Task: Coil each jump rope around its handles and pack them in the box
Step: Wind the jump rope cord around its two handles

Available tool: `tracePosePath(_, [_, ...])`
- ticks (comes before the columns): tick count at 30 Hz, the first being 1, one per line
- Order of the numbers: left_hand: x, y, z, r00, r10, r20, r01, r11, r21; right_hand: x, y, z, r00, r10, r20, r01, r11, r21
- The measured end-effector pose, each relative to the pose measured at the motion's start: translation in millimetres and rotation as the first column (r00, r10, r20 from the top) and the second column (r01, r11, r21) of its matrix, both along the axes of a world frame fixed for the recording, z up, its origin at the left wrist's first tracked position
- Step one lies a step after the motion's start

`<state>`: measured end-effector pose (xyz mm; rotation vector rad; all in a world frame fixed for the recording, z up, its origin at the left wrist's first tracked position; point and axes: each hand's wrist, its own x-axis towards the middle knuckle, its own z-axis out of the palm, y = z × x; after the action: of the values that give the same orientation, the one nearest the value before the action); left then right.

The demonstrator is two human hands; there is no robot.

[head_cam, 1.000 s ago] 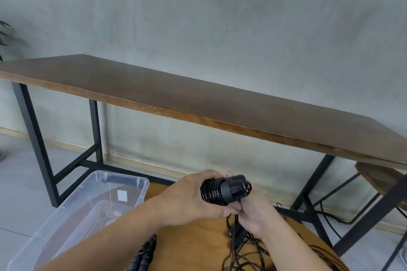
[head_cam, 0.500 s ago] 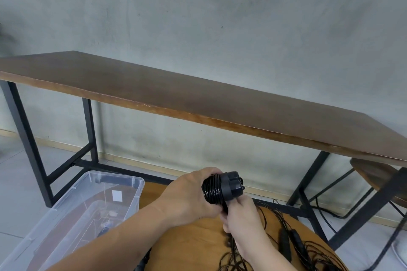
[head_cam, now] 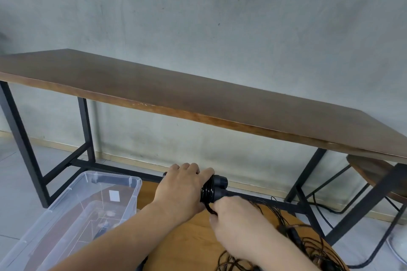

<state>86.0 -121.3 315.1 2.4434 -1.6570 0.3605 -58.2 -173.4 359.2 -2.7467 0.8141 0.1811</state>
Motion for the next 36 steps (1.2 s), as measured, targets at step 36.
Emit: tracePosePath(36, [2, 26, 23, 0.44, -0.395, -0.807, 0.068, 0.91, -0.408, 19, -43, -30, 0.649, -0.673, 0.355, -0.31, 0.191, 0.931])
